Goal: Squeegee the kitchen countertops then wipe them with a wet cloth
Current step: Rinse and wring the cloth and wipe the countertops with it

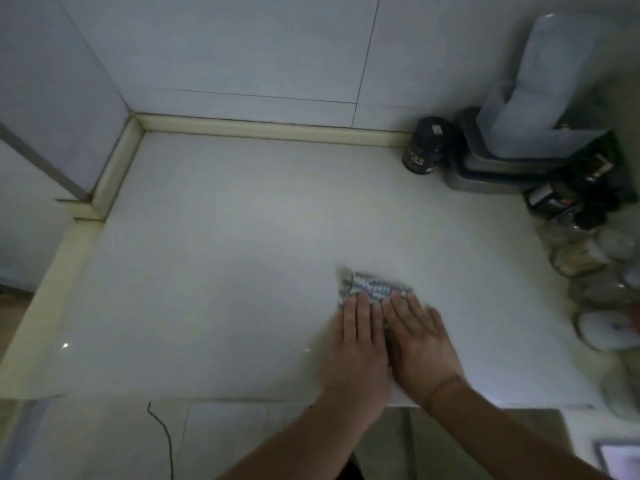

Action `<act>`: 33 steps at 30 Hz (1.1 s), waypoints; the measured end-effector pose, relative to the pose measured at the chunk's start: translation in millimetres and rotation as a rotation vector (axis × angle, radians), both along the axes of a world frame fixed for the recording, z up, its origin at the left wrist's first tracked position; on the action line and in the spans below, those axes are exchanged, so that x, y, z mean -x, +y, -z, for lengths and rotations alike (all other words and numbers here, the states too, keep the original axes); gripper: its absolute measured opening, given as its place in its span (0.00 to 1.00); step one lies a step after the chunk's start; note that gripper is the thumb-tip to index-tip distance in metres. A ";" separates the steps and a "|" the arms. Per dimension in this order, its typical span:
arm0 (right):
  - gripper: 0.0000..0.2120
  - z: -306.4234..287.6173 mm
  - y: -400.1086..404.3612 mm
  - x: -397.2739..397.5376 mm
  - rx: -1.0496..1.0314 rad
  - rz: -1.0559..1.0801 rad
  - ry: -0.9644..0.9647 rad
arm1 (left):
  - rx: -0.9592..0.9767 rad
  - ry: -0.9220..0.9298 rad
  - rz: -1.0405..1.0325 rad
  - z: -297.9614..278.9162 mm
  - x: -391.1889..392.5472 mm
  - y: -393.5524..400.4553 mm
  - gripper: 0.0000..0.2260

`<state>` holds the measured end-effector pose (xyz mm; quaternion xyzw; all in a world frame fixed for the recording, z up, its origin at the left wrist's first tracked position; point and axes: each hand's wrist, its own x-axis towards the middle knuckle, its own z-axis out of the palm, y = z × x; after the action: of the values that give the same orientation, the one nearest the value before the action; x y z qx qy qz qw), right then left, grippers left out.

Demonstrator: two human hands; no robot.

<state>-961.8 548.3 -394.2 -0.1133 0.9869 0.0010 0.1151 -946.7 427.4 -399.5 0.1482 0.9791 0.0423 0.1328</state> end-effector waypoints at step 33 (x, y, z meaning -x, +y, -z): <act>0.21 -17.8 188.2 194.2 -0.216 0.238 -0.043 | -0.073 -0.084 0.036 -13.9 190.0 217.7 0.30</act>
<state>-1156.0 736.5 -376.4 0.0173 0.9848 0.0911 0.1469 -1136.7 645.1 -385.6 0.1685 0.9676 0.0819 0.1692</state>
